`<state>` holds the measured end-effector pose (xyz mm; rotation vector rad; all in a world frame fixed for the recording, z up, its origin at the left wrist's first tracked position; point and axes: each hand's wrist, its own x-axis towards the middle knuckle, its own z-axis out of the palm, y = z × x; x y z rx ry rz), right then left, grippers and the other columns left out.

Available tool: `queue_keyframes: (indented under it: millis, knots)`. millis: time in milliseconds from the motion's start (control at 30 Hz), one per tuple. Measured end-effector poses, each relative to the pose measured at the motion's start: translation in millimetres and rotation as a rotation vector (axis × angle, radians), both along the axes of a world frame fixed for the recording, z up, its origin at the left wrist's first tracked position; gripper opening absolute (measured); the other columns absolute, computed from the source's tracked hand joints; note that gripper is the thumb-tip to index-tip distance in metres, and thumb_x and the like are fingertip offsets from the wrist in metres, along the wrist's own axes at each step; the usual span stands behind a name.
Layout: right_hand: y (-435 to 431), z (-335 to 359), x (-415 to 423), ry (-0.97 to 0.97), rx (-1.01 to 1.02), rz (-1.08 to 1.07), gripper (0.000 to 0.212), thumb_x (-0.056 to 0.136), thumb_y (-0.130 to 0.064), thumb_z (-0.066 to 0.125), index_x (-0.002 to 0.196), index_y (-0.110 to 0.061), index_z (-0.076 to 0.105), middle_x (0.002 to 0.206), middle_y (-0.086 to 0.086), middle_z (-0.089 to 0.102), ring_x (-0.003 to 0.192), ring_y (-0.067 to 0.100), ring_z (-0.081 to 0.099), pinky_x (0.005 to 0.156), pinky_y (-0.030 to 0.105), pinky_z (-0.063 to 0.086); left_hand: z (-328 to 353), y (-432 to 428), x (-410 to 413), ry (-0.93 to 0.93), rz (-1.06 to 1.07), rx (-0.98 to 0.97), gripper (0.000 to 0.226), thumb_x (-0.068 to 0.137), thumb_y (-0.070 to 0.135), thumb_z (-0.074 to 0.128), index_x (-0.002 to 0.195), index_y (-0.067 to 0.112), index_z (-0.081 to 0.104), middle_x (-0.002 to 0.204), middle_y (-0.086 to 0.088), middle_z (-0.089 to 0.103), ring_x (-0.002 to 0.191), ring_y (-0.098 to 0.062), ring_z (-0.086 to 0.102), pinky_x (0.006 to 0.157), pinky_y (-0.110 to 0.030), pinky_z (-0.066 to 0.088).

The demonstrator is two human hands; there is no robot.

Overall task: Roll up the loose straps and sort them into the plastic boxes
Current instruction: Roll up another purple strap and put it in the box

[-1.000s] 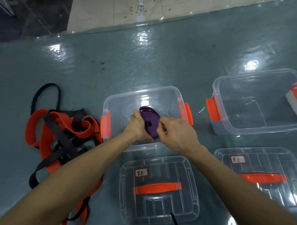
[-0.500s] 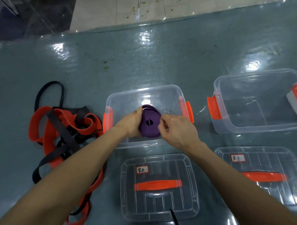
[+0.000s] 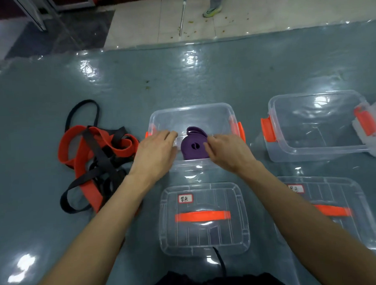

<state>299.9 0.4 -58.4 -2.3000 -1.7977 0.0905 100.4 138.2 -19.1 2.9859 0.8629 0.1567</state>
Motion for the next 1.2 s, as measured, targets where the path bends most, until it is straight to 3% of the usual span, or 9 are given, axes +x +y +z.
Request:
queue_keyframes:
  millis: [167,267,333,433,567,800,900,967,1200]
  knots:
    - [-56.4,10.3,-29.7,-0.039,0.166,0.027,0.021,0.104,-0.021,0.052,0.090,-0.009,0.064,0.088,0.011,0.065,0.081,0.033,0.060,0.074,0.045,0.050,-8.8,-50.7,-66.3,-0.141,-0.037,0.144,0.015,0.096,0.013,0.067,0.110,0.012,0.070,0.101,-0.010,0.069,0.090,-0.035,0.065,0.072,-0.049,0.053]
    - [-109.3,-11.1,-52.5,-0.019,0.176,-0.031,0.018,0.102,-0.019,0.053,0.101,-0.008,0.067,0.100,0.009,0.066,0.091,0.029,0.061,0.084,0.045,0.053,-42.6,-76.2,-104.6,-0.082,-0.034,0.119,0.010,0.098,0.017,0.061,0.102,0.013,0.069,0.096,-0.010,0.065,0.087,-0.036,0.064,0.072,-0.049,0.052]
    - [-141.9,-36.6,-64.2,0.007,0.102,-0.103,0.017,0.101,-0.019,0.058,0.108,-0.007,0.069,0.104,0.011,0.067,0.096,0.030,0.063,0.084,0.047,0.055,-69.2,-90.8,-122.5,-0.001,0.008,0.026,0.007,0.097,0.018,0.067,0.101,0.012,0.069,0.096,-0.010,0.065,0.088,-0.038,0.066,0.072,-0.049,0.053]
    - [-174.2,-74.3,-76.3,0.132,-0.213,-0.305,0.038,0.103,-0.028,0.061,0.135,-0.008,0.059,0.120,0.011,0.064,0.108,0.033,0.064,0.089,0.046,0.056,-106.5,-106.2,-136.9,0.180,0.215,-0.199,0.026,0.101,0.031,0.069,0.118,0.012,0.065,0.113,-0.011,0.067,0.106,-0.037,0.068,0.081,-0.048,0.057]
    - [-189.0,-102.2,-86.8,0.247,-0.364,-0.547,0.039,0.107,-0.039,0.057,0.120,-0.002,0.054,0.123,0.018,0.059,0.111,0.039,0.064,0.089,0.047,0.051,-140.5,-112.4,-140.4,0.207,0.496,-0.523,0.049,0.106,0.043,0.065,0.135,0.005,0.059,0.135,-0.019,0.060,0.124,-0.039,0.064,0.103,-0.046,0.052]
    - [-185.1,-106.9,-102.5,0.337,-0.294,-0.638,0.025,0.108,-0.024,0.051,0.114,0.001,0.052,0.117,0.025,0.065,0.099,0.048,0.068,0.081,0.049,0.051,-154.5,-103.4,-131.8,0.023,0.734,-0.833,0.018,0.091,0.018,0.077,0.097,0.001,0.073,0.099,-0.015,0.077,0.098,-0.035,0.074,0.083,-0.041,0.058]
    - [-188.0,-97.1,-109.8,0.357,-0.215,-0.640,0.023,0.106,-0.026,0.055,0.107,-0.003,0.053,0.109,0.020,0.065,0.091,0.044,0.067,0.079,0.051,0.056,-155.4,-109.3,-144.1,-0.077,0.713,-0.791,0.024,0.093,0.017,0.075,0.108,0.005,0.062,0.111,-0.014,0.069,0.103,-0.035,0.068,0.083,-0.040,0.052]
    - [-190.2,-89.3,-113.5,0.354,-0.136,-0.625,0.022,0.106,-0.028,0.057,0.106,-0.006,0.054,0.104,0.014,0.065,0.084,0.037,0.067,0.078,0.052,0.058,-153.3,-115.6,-156.9,-0.197,0.666,-0.733,0.029,0.091,0.019,0.076,0.107,0.011,0.053,0.103,-0.008,0.066,0.094,-0.031,0.067,0.074,-0.037,0.046]
    - [-159.1,-37.8,-92.9,0.277,0.235,-0.535,0.017,0.100,-0.023,0.067,0.102,-0.007,0.061,0.086,0.006,0.059,0.070,0.028,0.058,0.065,0.041,0.050,-92.1,-100.3,-159.0,-0.657,0.527,-0.540,0.030,0.085,0.038,0.066,0.105,0.031,0.044,0.096,0.004,0.065,0.083,-0.020,0.064,0.075,-0.037,0.053]
